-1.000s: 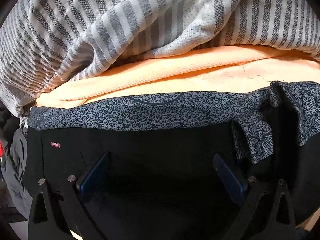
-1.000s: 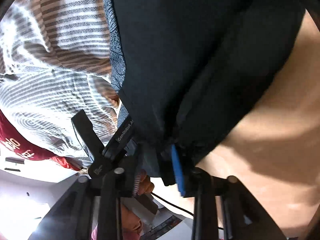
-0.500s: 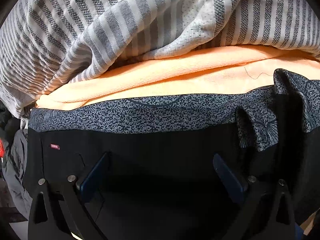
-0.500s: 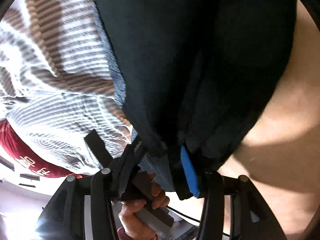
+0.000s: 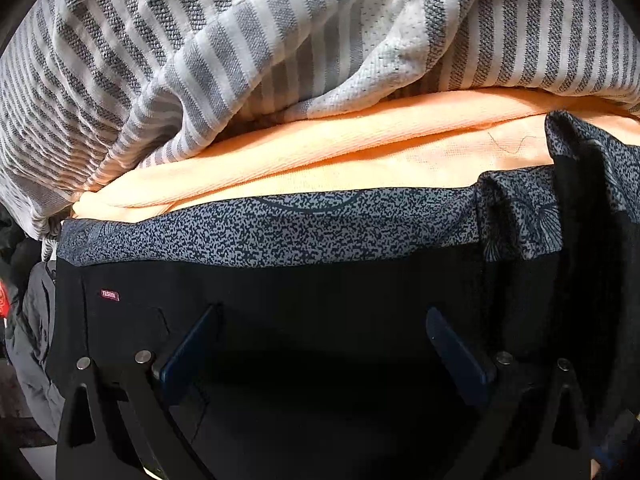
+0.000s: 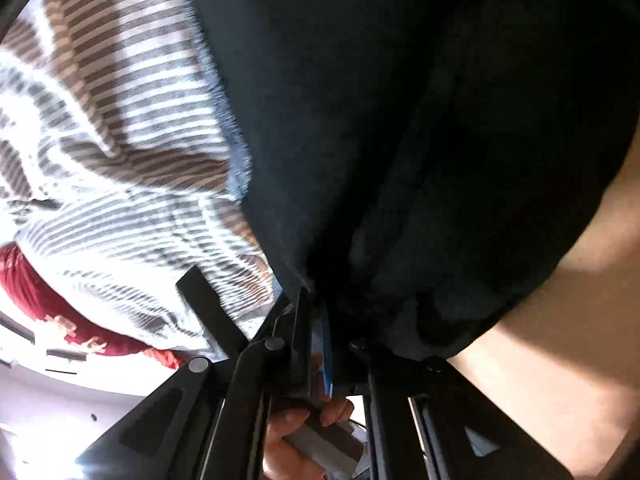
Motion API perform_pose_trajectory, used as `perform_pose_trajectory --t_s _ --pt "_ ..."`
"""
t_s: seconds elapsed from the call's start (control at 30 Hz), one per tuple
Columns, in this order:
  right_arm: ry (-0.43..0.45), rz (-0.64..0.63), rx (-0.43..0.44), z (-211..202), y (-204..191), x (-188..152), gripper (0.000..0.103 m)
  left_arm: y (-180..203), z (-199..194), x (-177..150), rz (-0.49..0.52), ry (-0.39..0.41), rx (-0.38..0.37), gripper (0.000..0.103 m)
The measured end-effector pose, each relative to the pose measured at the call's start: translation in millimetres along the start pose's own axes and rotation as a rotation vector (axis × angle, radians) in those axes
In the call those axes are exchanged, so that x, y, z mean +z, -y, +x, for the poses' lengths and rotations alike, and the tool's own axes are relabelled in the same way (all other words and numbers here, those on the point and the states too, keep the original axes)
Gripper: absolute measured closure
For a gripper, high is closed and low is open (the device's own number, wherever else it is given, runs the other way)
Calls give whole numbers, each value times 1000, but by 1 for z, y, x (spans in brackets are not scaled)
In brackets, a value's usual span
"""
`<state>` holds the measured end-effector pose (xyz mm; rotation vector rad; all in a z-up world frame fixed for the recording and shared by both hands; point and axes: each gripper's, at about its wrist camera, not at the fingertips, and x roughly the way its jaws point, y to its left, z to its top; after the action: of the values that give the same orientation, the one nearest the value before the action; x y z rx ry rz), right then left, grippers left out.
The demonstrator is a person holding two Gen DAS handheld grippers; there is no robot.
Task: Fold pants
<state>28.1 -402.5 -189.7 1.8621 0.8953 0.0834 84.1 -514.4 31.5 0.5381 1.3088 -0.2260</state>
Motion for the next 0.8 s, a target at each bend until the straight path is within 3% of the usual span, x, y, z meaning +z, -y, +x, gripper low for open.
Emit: perform_pose_trajectory --t_s 0.2,0.37,0.47,0.53,0.6,0.63,0.73,0.8 --pt "-63 -111 -57 -5 -13 -11 99 -7 2 -2 1 2 2 0" --pt "-74 -90 -183 -8 10 -11 99 -9 1 -3 0 4 -5 0" --pt "-98 -150 -234 -4 1 -10 96 -21 -7 -3 -23 14 -1 0" --pt "-167 -218 -296 2 -14 -16 76 -36 -18 -7 -57 22 -18 0" --pt "-205 -279 -330 -1 -27 -23 62 -50 -35 -10 -84 43 -51 0" --pt "-211 -319 -342 -7 -33 -27 62 -53 -43 -10 -87 56 -65 0" --pt "-147 -419 -375 -42 -58 -27 62 -52 -73 -7 -80 101 -139 0" --pt "-30 -485 -455 -68 -79 -15 62 -39 -89 1 -74 120 -227 0"
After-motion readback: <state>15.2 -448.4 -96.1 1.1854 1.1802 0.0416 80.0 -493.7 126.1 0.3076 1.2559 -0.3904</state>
